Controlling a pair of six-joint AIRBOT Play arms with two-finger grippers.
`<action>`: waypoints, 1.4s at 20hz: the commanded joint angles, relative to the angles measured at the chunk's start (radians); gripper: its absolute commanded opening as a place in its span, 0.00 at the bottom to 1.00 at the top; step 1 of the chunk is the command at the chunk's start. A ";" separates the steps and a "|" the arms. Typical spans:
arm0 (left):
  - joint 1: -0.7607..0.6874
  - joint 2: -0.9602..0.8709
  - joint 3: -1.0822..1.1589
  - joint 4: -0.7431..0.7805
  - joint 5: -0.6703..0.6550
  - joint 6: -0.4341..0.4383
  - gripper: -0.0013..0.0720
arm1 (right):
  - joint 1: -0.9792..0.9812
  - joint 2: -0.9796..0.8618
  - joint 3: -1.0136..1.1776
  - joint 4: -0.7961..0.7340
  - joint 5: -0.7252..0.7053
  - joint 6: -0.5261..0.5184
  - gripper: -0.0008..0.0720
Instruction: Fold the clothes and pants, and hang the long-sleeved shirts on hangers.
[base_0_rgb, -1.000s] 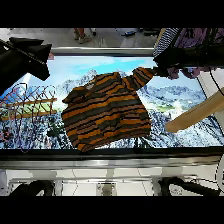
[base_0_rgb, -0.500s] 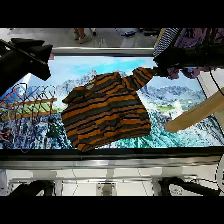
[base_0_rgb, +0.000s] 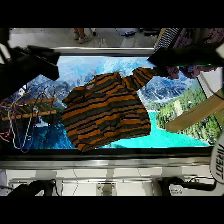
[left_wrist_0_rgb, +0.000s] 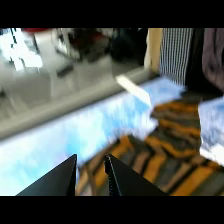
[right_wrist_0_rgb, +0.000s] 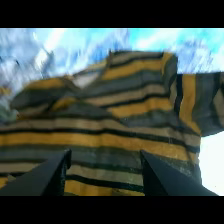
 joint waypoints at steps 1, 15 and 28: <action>0.050 -0.136 0.000 0.002 0.034 -0.117 0.33 | 0.045 -0.155 0.000 -0.033 -0.036 -0.037 0.73; 0.129 -0.419 0.000 -0.006 -0.095 -0.131 0.33 | 0.018 -0.441 0.000 -0.102 -0.154 -0.043 0.72; 0.126 -0.498 0.000 -0.005 -0.116 -0.131 0.36 | -0.006 -0.455 0.000 -0.114 -0.130 -0.044 0.72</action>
